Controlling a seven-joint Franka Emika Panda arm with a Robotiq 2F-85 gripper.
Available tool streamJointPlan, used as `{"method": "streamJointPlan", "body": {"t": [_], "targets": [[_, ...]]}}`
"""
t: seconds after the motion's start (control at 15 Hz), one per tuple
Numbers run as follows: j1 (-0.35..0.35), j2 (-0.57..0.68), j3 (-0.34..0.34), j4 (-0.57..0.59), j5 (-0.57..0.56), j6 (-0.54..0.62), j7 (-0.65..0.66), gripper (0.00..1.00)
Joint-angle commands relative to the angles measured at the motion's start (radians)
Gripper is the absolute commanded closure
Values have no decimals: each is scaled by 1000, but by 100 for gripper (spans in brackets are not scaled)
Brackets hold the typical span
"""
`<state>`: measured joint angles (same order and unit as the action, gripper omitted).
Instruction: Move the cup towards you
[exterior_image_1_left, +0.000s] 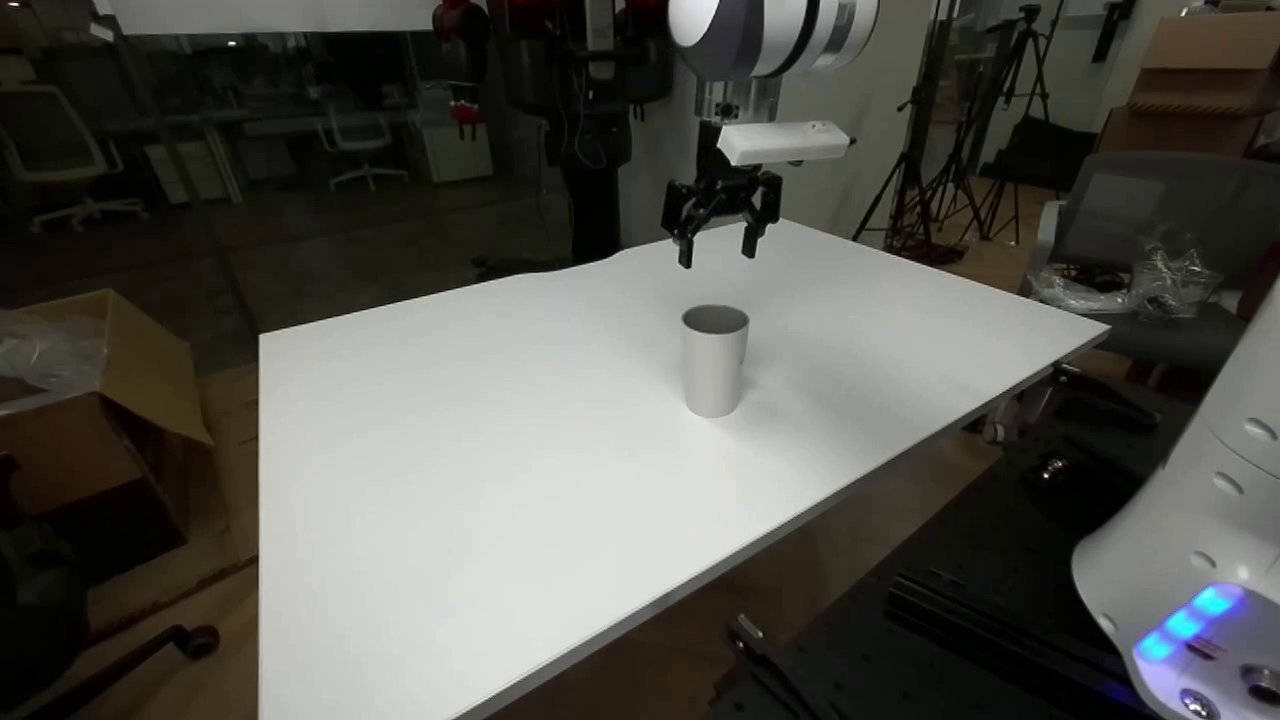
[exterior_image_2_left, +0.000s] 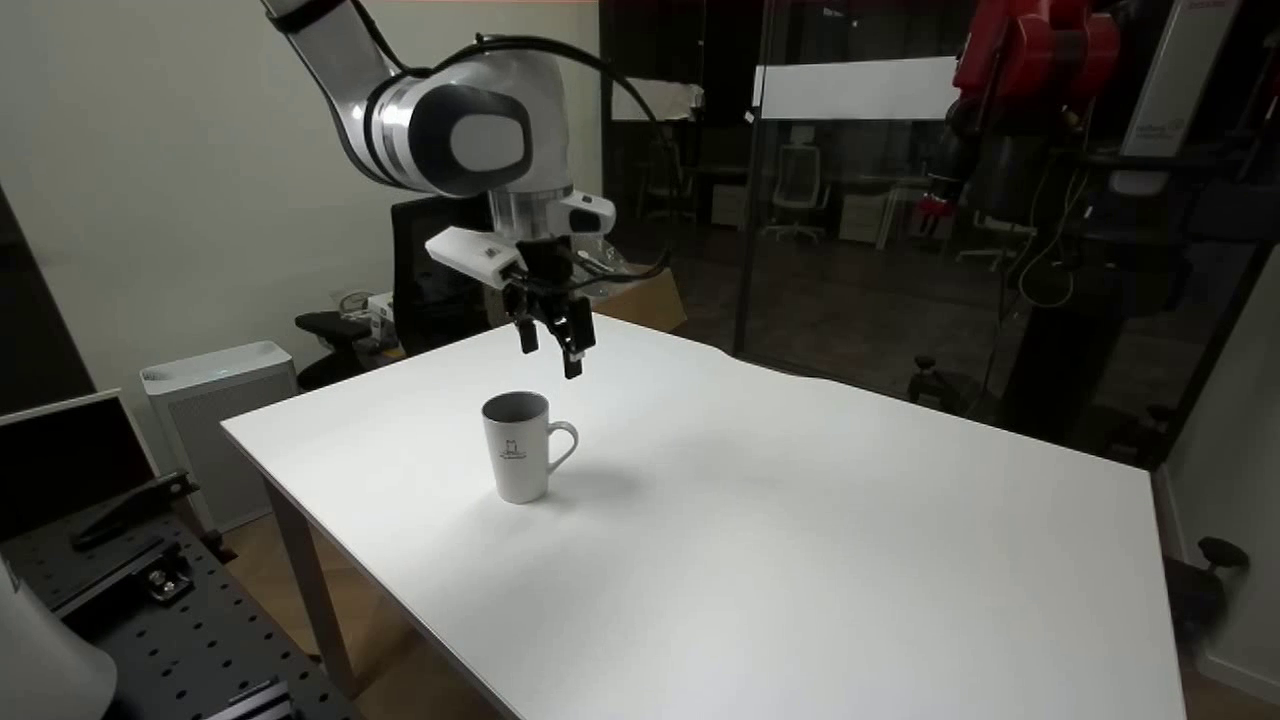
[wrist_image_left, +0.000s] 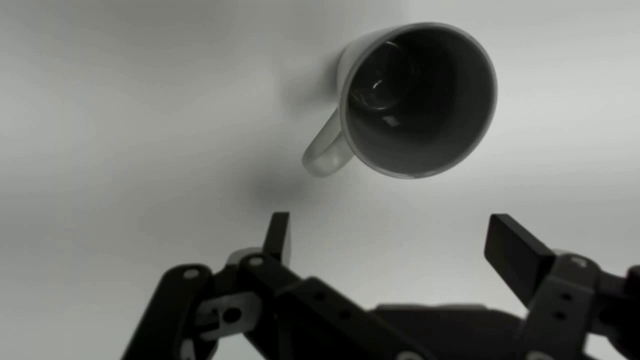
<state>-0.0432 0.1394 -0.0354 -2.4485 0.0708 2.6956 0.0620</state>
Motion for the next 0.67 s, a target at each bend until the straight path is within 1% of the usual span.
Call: {"method": "streamJointPlan", "body": {"t": [0.0,0.6], "targets": [[5,-19,0,-2,-2,-7,3,0],[2,3,-1,-2,0,-7,-3,0]]}}
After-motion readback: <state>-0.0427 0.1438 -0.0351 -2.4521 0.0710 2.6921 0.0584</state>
